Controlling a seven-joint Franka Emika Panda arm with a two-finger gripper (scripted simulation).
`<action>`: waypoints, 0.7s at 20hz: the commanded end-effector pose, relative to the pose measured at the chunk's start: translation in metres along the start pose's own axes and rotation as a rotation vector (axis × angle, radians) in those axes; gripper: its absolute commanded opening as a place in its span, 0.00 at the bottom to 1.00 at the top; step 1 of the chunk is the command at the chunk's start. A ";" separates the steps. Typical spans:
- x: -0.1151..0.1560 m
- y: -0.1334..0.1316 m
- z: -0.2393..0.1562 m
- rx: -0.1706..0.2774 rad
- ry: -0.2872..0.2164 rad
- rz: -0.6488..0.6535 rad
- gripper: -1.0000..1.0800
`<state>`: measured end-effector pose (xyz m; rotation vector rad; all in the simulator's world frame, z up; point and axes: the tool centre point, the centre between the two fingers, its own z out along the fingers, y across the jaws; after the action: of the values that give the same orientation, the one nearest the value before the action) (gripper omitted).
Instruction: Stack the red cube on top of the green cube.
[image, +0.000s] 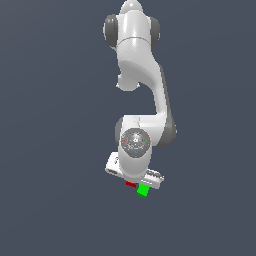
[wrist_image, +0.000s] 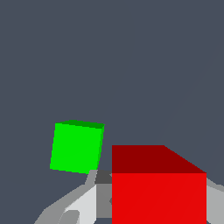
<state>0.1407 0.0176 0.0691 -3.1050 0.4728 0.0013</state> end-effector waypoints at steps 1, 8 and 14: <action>0.004 -0.014 0.002 0.000 0.001 0.001 0.00; 0.010 -0.039 0.006 0.000 0.001 0.001 0.00; 0.013 -0.048 0.007 0.000 0.001 0.001 0.00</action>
<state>0.1659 0.0586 0.0613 -3.1056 0.4731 0.0017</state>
